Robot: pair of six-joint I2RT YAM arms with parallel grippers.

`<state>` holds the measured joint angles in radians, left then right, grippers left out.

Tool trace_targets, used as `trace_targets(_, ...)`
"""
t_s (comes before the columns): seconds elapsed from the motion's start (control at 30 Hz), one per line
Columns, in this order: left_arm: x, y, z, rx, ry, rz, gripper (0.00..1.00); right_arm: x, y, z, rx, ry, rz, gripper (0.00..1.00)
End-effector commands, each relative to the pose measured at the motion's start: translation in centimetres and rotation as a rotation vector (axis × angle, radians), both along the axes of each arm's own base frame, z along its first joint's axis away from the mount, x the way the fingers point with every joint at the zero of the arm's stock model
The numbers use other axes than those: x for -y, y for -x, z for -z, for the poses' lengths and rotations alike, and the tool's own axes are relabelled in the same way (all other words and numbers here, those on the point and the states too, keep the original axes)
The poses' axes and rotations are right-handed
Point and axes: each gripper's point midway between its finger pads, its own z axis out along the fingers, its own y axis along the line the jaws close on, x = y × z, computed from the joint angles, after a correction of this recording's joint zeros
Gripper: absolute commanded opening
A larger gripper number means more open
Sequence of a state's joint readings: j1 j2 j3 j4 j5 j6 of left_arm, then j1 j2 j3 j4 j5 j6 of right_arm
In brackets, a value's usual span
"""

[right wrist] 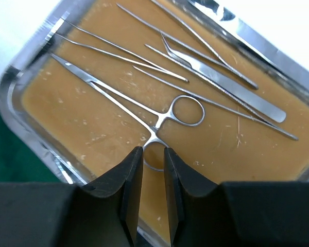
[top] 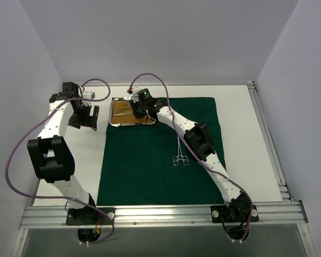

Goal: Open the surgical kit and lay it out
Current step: Adjust the medical item in the container.

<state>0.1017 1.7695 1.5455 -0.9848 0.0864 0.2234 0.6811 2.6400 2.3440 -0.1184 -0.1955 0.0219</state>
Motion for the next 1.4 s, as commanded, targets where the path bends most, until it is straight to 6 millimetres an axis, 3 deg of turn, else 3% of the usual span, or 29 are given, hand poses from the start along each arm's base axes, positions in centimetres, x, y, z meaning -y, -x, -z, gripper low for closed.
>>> trace_targets(0.0, -0.7, -1.0, -0.9, 0.039, -0.006, -0.003, 0.89, 0.1, -0.7, 0.9, 0.021, 0.024, 0.021, 0.2)
trace_targets(0.3, -0.7, -1.2, -0.8, 0.038, 0.0, -0.003, 0.89, 0.9, -0.8, 2.0, 0.021, 0.069, 0.023, 0.19)
trace_targets(0.57, -0.7, -1.2, -0.6, 0.029, 0.004, -0.003, 0.89, 0.0, -0.1, -1.1, 0.042, 0.034, -0.025, 0.2)
trace_targets(0.73, -0.6, -1.3, -0.8, 0.035, 0.004, -0.003, 0.89, 0.9, 1.4, 2.1, -0.007, 0.124, -0.045, 0.23)
trace_targets(0.9, -0.6, -1.2, -0.6, 0.029, 0.006, -0.002, 0.89, 0.8, 2.8, 3.6, -0.025, 0.188, -0.066, 0.24)
trace_targets(0.97, -0.6, -1.1, -0.6, 0.03, 0.007, 0.0, 0.89, 1.1, 2.7, 4.1, -0.028, 0.204, -0.06, 0.2)
trace_targets(1.03, -0.6, -1.2, -0.7, 0.033, 0.007, -0.001, 0.89, 1.5, 2.6, 4.0, -0.02, 0.229, -0.049, 0.06)
trace_targets(1.1, -0.6, -1.1, -0.7, 0.033, 0.005, -0.001, 0.89, 1.8, 2.5, 3.8, -0.013, 0.242, -0.039, 0.0)
trace_targets(1.2, -0.6, -1.1, -0.6, 0.03, 0.006, -0.001, 0.89, 2.2, 2.4, 2.6, 0.015, 0.253, -0.028, 0.0)
trace_targets(1.3, -0.6, -1.1, -0.5, 0.028, 0.006, -0.001, 0.89, 2.5, 2.5, 0.6, 0.049, 0.262, -0.015, 0.0)
trace_targets(1.33, -0.6, -1.2, -0.6, 0.03, 0.006, -0.001, 0.89, 2.6, 2.4, -1.0, 0.067, 0.246, -0.007, 0.0)
trace_targets(1.37, -0.6, -1.2, -0.6, 0.03, 0.006, -0.001, 0.89, 2.7, 2.8, -1.1, 0.06, 0.245, -0.002, 0.0)
